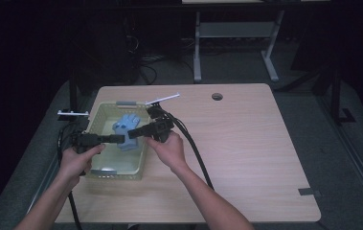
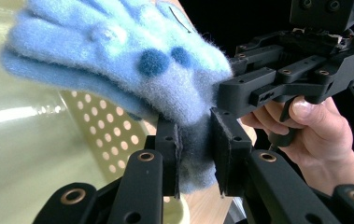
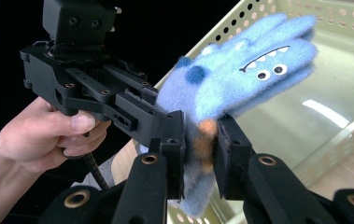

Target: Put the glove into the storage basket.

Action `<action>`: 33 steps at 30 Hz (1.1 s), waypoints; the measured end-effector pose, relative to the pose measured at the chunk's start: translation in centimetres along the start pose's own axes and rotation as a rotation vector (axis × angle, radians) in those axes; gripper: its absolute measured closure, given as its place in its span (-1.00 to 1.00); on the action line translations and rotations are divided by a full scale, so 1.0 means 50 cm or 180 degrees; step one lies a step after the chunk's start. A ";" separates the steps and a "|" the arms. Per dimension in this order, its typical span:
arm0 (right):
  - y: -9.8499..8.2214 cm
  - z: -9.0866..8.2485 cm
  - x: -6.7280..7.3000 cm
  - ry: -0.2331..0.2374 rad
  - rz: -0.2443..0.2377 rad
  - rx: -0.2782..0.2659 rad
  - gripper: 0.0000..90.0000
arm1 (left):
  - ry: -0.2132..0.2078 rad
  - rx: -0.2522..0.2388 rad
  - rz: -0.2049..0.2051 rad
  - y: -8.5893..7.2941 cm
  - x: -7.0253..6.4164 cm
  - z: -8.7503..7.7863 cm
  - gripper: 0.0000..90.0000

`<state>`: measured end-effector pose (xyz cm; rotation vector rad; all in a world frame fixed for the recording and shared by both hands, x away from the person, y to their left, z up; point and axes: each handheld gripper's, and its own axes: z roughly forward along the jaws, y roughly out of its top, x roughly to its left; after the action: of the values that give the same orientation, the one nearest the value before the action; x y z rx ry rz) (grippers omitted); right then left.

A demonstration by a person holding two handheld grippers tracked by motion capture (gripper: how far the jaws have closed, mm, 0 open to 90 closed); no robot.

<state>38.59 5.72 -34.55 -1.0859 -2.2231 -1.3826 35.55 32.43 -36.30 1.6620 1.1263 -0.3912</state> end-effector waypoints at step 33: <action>0.002 0.078 -0.024 0.0087 0.0115 0.0124 0.65 | 0.0203 0.0094 -0.0124 -0.009 0.052 -0.027 0.64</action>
<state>39.99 8.60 -37.11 -1.0821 -2.1909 -1.3260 36.14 34.86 -37.87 1.6906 1.2068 -0.3837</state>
